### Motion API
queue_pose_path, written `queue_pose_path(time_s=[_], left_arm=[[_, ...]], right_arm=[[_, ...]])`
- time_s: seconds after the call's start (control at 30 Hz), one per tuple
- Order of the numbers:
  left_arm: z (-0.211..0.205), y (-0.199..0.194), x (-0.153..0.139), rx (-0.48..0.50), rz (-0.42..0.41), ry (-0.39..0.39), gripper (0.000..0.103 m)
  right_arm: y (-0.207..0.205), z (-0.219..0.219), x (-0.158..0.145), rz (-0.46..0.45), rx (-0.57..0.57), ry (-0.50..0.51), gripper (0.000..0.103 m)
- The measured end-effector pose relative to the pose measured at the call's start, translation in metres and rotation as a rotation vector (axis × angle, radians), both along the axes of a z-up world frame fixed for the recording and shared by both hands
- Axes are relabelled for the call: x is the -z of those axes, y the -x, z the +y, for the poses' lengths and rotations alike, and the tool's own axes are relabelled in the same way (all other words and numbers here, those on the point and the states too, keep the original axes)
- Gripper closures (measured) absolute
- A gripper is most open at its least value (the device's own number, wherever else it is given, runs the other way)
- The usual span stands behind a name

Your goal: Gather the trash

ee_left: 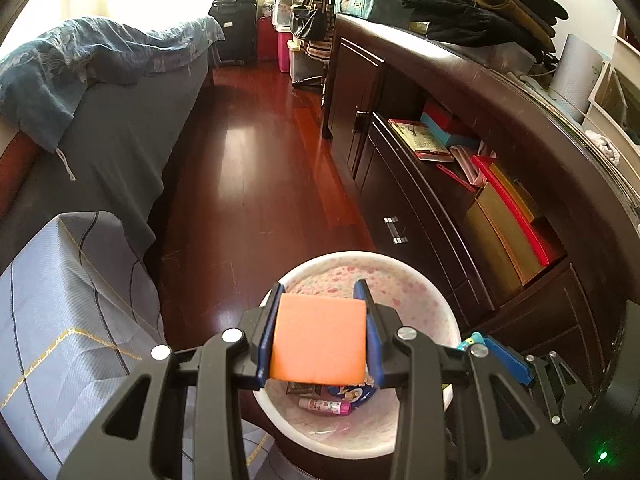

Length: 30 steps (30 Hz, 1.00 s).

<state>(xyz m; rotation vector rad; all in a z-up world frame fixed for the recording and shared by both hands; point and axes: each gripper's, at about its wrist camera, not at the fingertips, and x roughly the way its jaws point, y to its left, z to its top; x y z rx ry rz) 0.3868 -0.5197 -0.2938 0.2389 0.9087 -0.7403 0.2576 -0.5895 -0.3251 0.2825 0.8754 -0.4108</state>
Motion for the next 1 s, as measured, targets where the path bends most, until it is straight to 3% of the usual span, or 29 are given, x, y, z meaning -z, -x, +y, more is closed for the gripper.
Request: queue_pose_path(time_s=[0.23,0.3,0.37,0.7,1.0], left_arm=[[-0.006,-0.004,-0.001,0.003,0.018,-0.007,0.065],[-0.007,-0.005,-0.002,0.002,0.021,-0.004,0.05],[-0.005,-0.007,-0.003,-0.022,0.006,0.005,0.022],[0.004,-0.007,-0.009,-0.038,0.007,0.016,0.017],[0.05,0.019,-0.042,-0.069,-0.02,0.053,0.012]], right_arm=[[-0.006,0.001,0.004,0.017,-0.006,0.001,0.022],[-0.007,0.002,0.004,0.017,-0.008,0.007,0.02],[-0.007,0.002,0.006,0.025,0.002,0.012,0.018],[-0.001,0.0,-0.002,0.021,0.017,0.009,0.014],[0.019,0.03,-0.024,0.026,0.008,-0.001,0.009]])
